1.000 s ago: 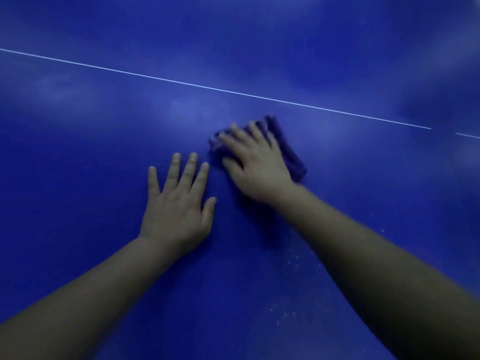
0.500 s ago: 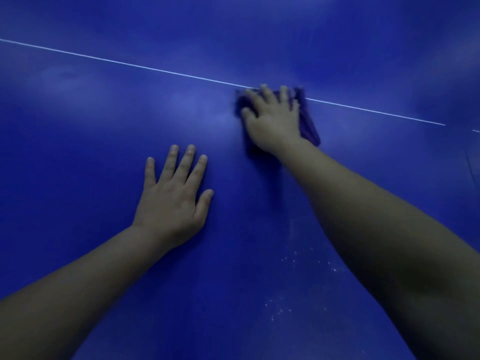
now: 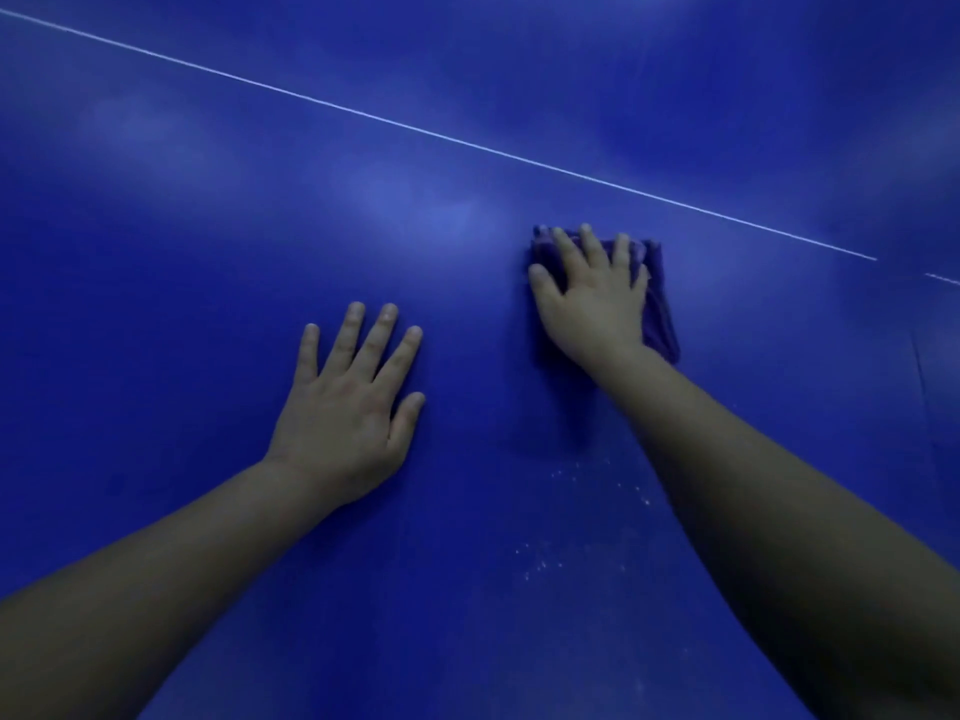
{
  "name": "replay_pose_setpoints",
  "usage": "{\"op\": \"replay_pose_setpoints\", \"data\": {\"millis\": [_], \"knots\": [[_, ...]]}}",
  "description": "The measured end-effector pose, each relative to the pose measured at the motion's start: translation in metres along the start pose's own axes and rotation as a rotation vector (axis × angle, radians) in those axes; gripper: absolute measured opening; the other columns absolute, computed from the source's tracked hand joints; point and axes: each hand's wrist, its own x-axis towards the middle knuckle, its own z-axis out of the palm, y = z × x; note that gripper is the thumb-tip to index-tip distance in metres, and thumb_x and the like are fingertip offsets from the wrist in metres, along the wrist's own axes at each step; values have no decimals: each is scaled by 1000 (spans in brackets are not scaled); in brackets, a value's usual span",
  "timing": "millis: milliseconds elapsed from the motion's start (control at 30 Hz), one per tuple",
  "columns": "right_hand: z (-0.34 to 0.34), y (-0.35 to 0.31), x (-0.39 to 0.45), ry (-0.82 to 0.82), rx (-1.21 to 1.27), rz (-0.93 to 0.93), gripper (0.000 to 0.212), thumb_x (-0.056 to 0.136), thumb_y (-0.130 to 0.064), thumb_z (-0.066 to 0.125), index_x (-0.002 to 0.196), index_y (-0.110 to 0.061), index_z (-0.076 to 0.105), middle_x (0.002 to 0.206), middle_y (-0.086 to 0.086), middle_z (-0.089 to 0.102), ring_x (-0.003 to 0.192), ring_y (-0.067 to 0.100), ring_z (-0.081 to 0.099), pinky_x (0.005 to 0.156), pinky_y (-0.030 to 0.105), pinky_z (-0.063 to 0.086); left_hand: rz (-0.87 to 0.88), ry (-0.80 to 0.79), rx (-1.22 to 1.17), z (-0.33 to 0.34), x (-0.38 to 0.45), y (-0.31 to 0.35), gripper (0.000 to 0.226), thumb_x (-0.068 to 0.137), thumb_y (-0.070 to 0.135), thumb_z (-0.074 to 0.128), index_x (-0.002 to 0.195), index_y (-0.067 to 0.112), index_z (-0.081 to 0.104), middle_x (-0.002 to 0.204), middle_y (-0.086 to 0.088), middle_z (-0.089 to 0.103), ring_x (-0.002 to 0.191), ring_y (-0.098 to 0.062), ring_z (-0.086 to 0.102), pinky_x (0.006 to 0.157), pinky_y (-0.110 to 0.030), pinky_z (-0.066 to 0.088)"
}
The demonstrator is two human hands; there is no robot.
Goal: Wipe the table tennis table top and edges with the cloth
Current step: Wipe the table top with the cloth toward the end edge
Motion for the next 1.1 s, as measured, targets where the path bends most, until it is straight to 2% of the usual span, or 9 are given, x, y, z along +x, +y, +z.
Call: {"op": "replay_pose_setpoints", "data": {"millis": [133,267,333,500,633,767,833,967,1100], "knots": [[14,-1,-86,-11,-50,-366,61,95,-56,34,152,-35,36,164,-5,27,153,31,12,121,54,10,-12,1,-17,1,-13,4,68,97,53,17,157,23,18,165,-2,8,153,-25,-2,121,-57,2],[8,74,-169,-117,-115,-637,56,98,-55,36,150,-33,41,161,-8,29,153,26,15,120,46,15,-8,-6,-13,4,-33,4,67,98,53,16,158,23,17,165,-2,8,153,-25,-3,121,-56,0],[1,90,-159,-128,-86,-595,56,100,-57,28,150,-33,41,160,-11,29,153,24,15,120,43,13,-11,-11,-15,6,-42,4,67,98,54,14,158,25,14,165,-1,5,153,-23,-6,121,-54,-2],[14,24,-131,-60,10,-134,69,92,-62,7,155,-40,27,164,-18,16,154,17,-3,123,44,-3,-41,-14,-11,10,-62,9,67,97,54,11,158,25,11,165,0,1,152,-22,-9,121,-54,-3],[31,3,-205,-20,-24,-338,61,97,-64,22,150,-37,41,162,-8,30,153,29,15,120,54,10,-53,-15,-8,14,-80,16,67,97,53,14,157,23,14,165,-2,4,152,-23,-6,121,-54,-1],[29,47,-250,-71,-91,-542,52,104,-54,21,145,-35,49,158,-7,38,150,27,25,119,42,13,-44,-23,6,17,-102,15,67,98,54,14,157,23,14,165,-2,3,152,-23,-6,121,-54,-1],[23,61,-230,-52,-49,-429,55,101,-53,22,143,-32,53,156,-8,41,150,25,25,119,40,14,-32,-27,8,18,-113,14,67,98,54,12,158,24,12,165,0,1,152,-22,-8,121,-53,-2],[23,18,-196,-71,162,-86,71,93,-58,8,149,-34,44,162,-18,25,154,15,3,123,44,2,-27,-27,3,21,-130,11,66,98,54,13,157,25,12,165,1,2,152,-21,-7,121,-53,-1],[44,-24,-269,-29,2,-374,56,101,-52,19,146,-36,47,160,-8,33,152,30,18,119,53,13,-15,-19,7,25,-150,11,66,99,53,16,157,23,18,165,-2,7,153,-23,-1,121,-55,3]]}}
